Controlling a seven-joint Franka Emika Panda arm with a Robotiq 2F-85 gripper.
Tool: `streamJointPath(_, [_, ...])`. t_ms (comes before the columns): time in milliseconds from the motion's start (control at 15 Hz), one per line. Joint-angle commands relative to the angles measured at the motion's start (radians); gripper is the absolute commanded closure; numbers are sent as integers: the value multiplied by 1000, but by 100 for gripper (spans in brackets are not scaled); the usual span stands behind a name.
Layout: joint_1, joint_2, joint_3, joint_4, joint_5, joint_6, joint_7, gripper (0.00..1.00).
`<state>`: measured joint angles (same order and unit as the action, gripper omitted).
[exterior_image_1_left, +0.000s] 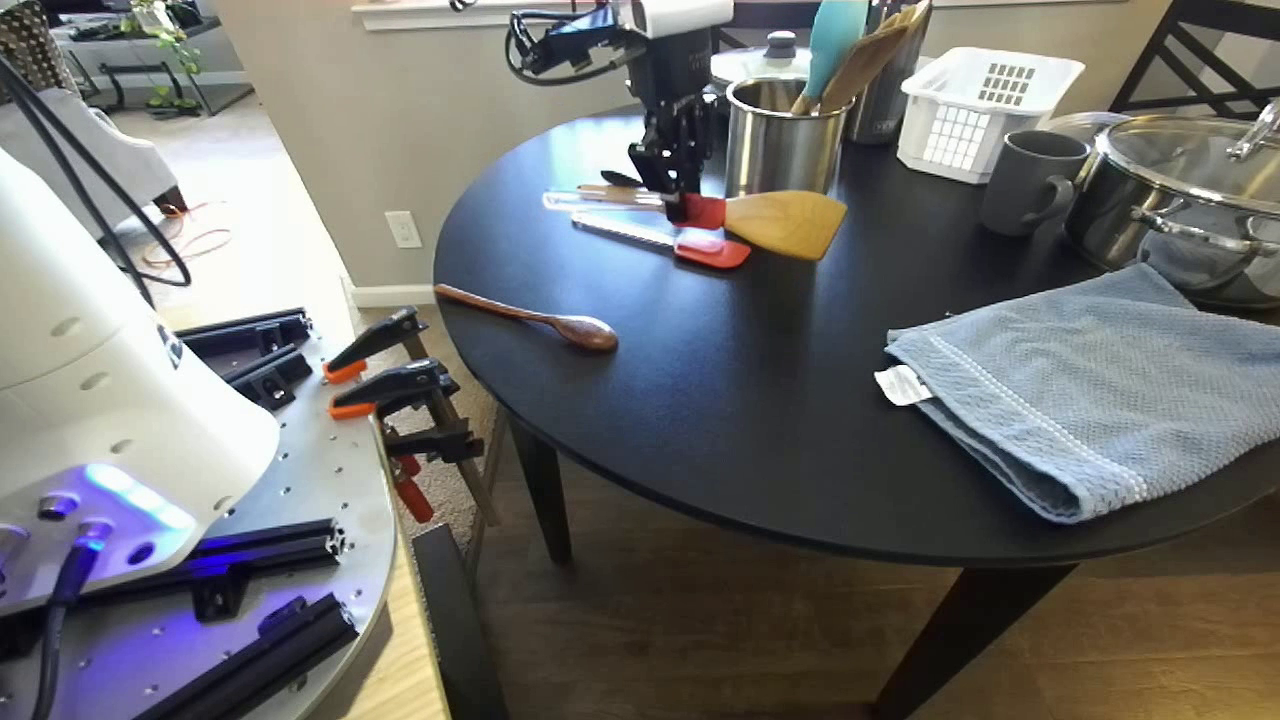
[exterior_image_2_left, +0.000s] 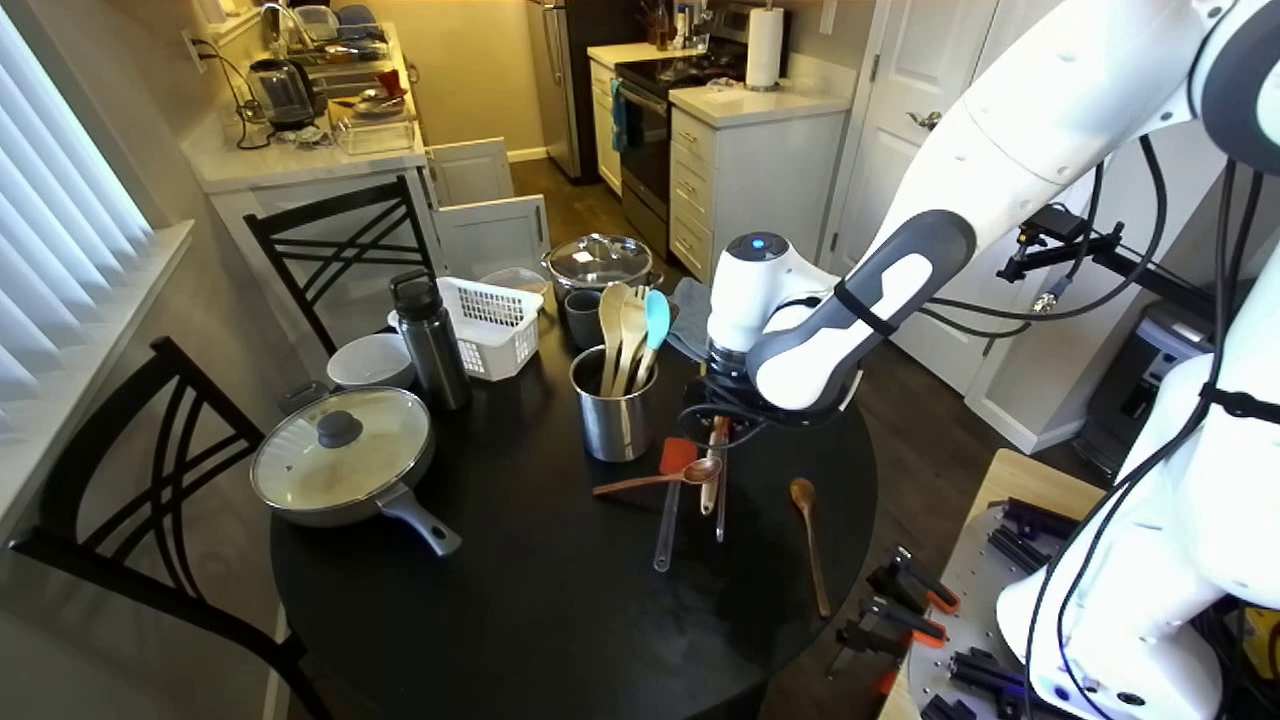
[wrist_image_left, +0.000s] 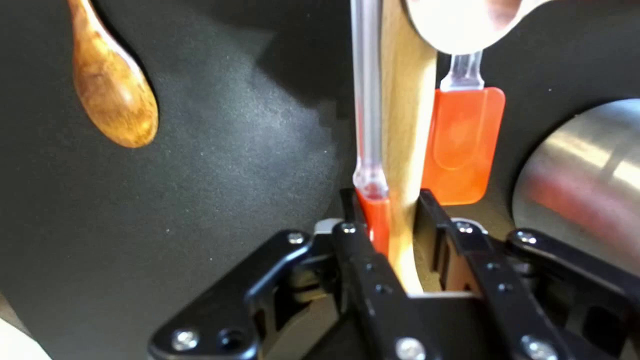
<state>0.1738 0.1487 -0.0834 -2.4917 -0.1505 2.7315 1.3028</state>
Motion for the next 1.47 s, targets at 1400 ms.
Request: streamJointPath(1400, [44,-262,117,-4,-1224,-486,1060,92])
